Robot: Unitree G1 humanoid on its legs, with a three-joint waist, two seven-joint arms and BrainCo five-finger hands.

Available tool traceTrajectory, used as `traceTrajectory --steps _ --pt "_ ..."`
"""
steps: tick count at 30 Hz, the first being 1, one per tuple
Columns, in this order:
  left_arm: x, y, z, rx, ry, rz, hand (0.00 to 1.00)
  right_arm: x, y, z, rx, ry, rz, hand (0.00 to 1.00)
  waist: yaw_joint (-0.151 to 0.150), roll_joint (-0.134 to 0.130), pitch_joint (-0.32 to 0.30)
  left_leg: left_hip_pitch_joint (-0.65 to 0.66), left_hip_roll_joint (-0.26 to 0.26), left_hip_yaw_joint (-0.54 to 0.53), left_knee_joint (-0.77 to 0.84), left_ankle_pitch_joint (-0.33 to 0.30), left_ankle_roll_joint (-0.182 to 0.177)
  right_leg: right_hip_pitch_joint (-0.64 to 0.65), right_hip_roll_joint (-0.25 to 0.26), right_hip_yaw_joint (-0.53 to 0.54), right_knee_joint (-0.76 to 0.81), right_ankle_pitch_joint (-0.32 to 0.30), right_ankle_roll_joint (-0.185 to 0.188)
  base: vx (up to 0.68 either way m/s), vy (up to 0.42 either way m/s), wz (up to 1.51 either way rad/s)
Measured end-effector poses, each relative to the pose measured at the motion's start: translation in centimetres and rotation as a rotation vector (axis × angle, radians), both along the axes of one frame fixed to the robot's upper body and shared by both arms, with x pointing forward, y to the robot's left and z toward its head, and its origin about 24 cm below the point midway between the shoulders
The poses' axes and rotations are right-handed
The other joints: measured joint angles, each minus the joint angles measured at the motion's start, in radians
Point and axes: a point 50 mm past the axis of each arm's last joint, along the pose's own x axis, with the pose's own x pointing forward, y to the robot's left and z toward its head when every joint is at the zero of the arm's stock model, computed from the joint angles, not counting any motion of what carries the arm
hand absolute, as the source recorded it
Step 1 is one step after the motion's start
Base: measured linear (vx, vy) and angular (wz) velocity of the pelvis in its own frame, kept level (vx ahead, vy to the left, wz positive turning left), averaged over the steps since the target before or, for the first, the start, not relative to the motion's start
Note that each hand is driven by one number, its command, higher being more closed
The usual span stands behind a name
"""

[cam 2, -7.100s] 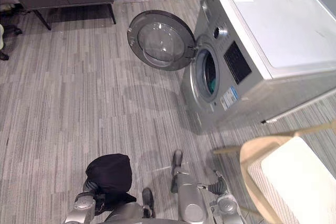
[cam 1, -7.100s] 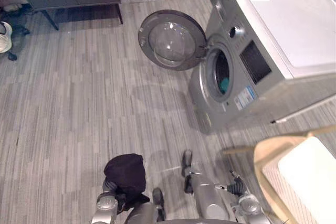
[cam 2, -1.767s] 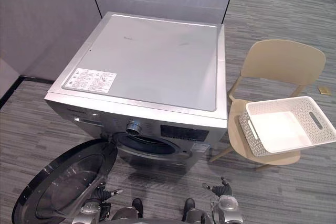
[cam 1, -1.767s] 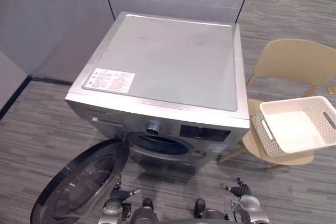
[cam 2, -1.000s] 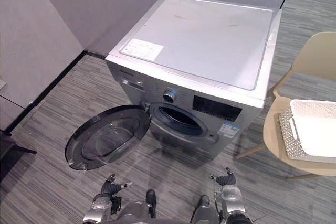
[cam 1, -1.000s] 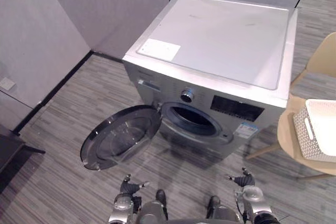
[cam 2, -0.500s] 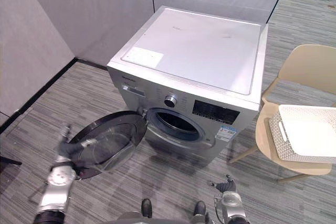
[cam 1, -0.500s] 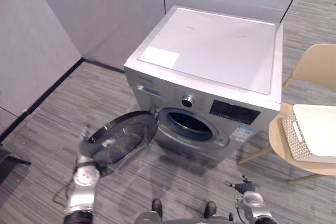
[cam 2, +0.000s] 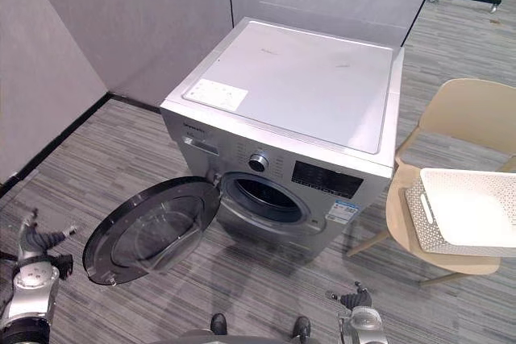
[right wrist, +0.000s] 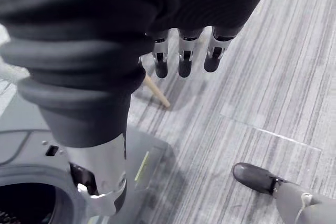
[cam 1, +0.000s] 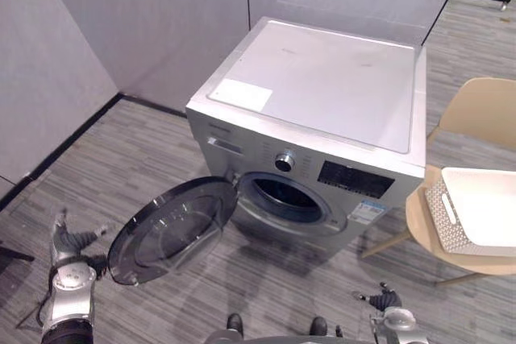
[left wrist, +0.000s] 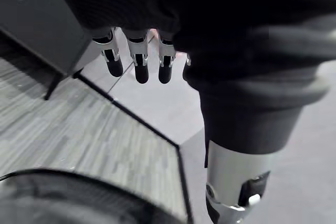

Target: Pick up the laundry basket with both hands and put the clothes into the washing machine.

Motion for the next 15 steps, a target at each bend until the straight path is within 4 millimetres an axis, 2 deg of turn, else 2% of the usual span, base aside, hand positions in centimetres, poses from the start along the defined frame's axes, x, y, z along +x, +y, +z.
traceTrajectory --steps 5,15 --pt "-0.6 -1.3 -1.9 -0.047 0.084 -0.028 0.00 -0.2 -0.2 -0.1 -0.003 0.010 -0.006 0.00 -0.001 0.000 0.000 0.002 -0.001 0.003 -0.009 0.000 0.000 -0.007 0.002 0.006 0.000 0.003 0.006 0.04 -0.010 -0.05" --pt "-0.7 -2.2 -2.6 -0.021 0.124 -0.072 0.00 -0.2 -0.7 0.0 -0.010 0.020 -0.015 0.00 0.001 0.003 0.002 0.006 -0.004 0.000 -0.010 -0.002 -0.002 -0.014 -0.001 0.026 0.002 0.003 0.006 -0.01 -0.008 -0.03"
